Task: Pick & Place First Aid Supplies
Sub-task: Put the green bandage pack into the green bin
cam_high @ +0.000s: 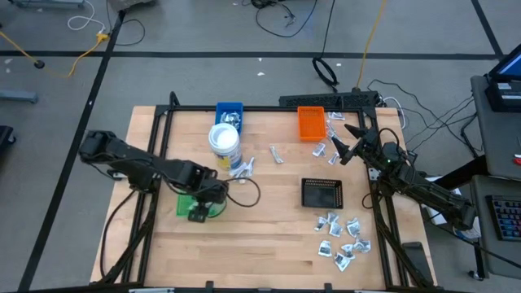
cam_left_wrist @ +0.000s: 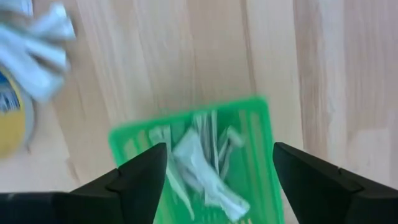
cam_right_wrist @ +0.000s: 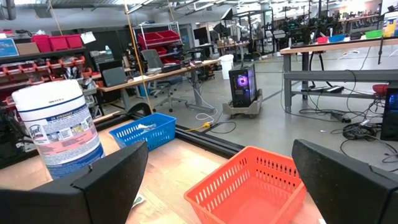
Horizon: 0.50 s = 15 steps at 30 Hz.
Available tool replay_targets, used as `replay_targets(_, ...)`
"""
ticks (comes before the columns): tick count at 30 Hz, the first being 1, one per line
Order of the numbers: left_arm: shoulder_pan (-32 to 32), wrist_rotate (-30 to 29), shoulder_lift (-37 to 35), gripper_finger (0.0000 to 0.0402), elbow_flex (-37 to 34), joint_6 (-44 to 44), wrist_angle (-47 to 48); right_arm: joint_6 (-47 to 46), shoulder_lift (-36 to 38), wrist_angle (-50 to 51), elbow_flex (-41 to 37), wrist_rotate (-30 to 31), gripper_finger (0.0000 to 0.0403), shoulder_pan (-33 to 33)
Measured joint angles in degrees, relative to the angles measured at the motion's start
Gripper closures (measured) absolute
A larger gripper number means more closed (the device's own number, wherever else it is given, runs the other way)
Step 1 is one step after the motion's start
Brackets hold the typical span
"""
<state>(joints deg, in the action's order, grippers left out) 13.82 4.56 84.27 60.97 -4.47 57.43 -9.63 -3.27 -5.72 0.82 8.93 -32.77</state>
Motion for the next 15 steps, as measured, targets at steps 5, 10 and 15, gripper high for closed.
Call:
replay_targets(5, -0.47, 0.04, 7.52, 0.0100, 9.26, 2.69, 2.61, 0.00, 0.00, 0.00, 0.01, -0.02, 0.0009, -0.02)
replay_targets(10, -1.87, 0.08, 15.80, 0.0111, 19.32, 4.23, 5.21, 0.00, -0.01, 0.00, 0.01, 0.00, 0.0009, 0.00)
replay_targets(15, -3.97, 0.11, 23.78, 0.0122, 29.06, 4.67, 6.35, 0.00, 0.00, 0.00, 0.02, -0.02, 0.0009, 0.00)
